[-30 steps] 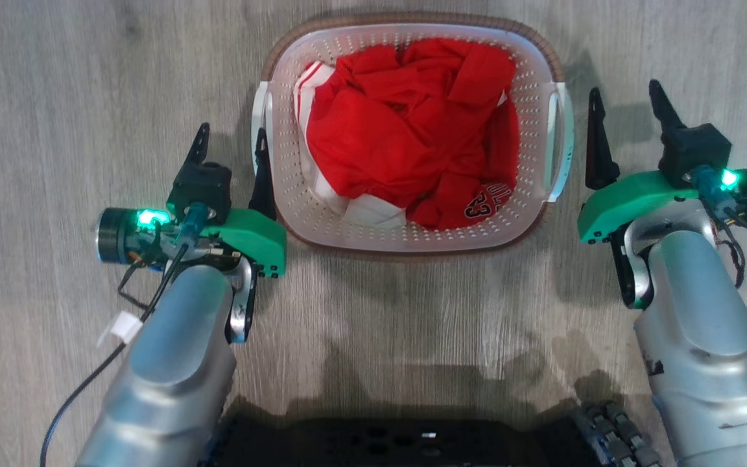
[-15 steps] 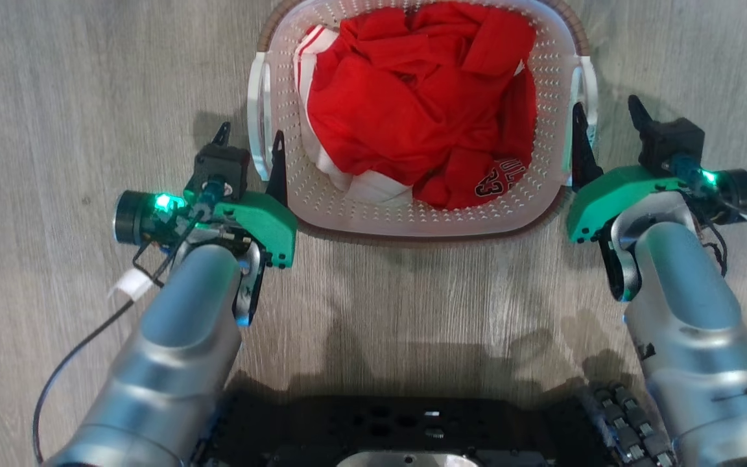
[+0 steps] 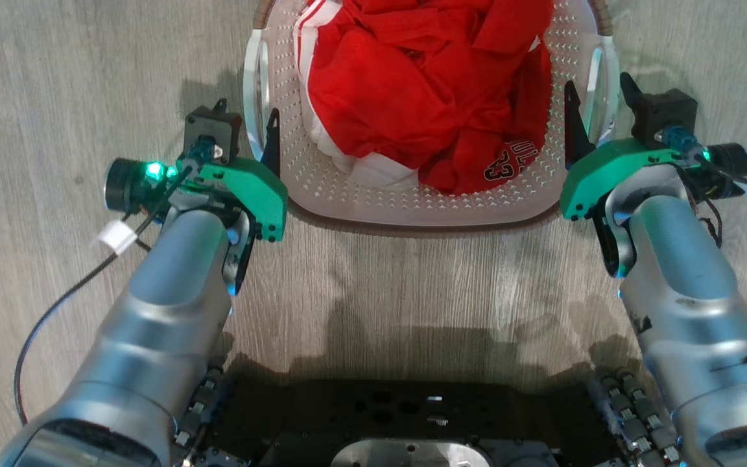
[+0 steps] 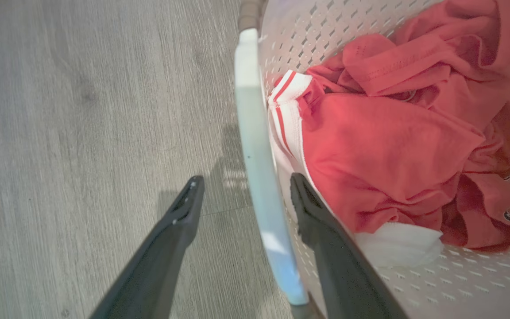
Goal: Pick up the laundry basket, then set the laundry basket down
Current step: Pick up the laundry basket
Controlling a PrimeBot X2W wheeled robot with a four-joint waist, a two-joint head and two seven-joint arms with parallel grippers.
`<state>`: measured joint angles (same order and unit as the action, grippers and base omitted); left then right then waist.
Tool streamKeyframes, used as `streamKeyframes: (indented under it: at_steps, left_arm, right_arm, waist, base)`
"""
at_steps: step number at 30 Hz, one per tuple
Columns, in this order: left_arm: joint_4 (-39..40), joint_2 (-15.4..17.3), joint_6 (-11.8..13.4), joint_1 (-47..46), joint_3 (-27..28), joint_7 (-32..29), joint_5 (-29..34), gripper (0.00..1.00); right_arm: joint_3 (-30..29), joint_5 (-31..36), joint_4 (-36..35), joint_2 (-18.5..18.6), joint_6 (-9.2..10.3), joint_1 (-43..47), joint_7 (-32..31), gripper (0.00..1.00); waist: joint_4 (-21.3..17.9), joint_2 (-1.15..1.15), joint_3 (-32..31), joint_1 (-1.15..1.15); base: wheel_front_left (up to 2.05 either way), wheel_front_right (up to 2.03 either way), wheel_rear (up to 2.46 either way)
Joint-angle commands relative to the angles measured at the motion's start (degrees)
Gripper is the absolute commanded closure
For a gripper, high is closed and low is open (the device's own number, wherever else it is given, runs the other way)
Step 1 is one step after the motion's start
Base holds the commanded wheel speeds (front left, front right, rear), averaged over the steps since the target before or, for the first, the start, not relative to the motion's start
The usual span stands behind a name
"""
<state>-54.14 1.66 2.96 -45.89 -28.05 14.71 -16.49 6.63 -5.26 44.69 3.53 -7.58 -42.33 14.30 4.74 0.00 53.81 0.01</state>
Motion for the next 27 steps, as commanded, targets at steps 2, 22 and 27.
streamKeyframes:
  at_steps: [2,22,27]
  left_arm:
    - [-0.8,1.2,-0.6,-0.2,0.3,0.3,-0.5,0.00]
    - [-8.6,1.2,-3.3,-5.9,-9.7,0.3,-8.8,0.00]
    - [-9.2,1.2,-3.5,-6.9,-11.7,0.3,-10.4,0.25]
  right_arm:
    - [1.9,-0.8,0.6,-0.7,0.09,0.9,0.7,0.00]
    - [9.4,-8.4,14.3,-0.7,0.09,-7.3,0.7,0.03]
    - [11.1,-9.7,15.1,-0.7,0.09,-8.2,0.7,0.15]
  waist:
    - [0.0,0.00,0.4,-0.01]
    - [-0.3,0.00,0.9,-0.01]
    - [-0.6,0.00,1.3,-0.01]
  base:
    - [0.00,0.00,0.00]
    - [0.00,0.00,0.00]
    - [0.00,0.00,0.00]
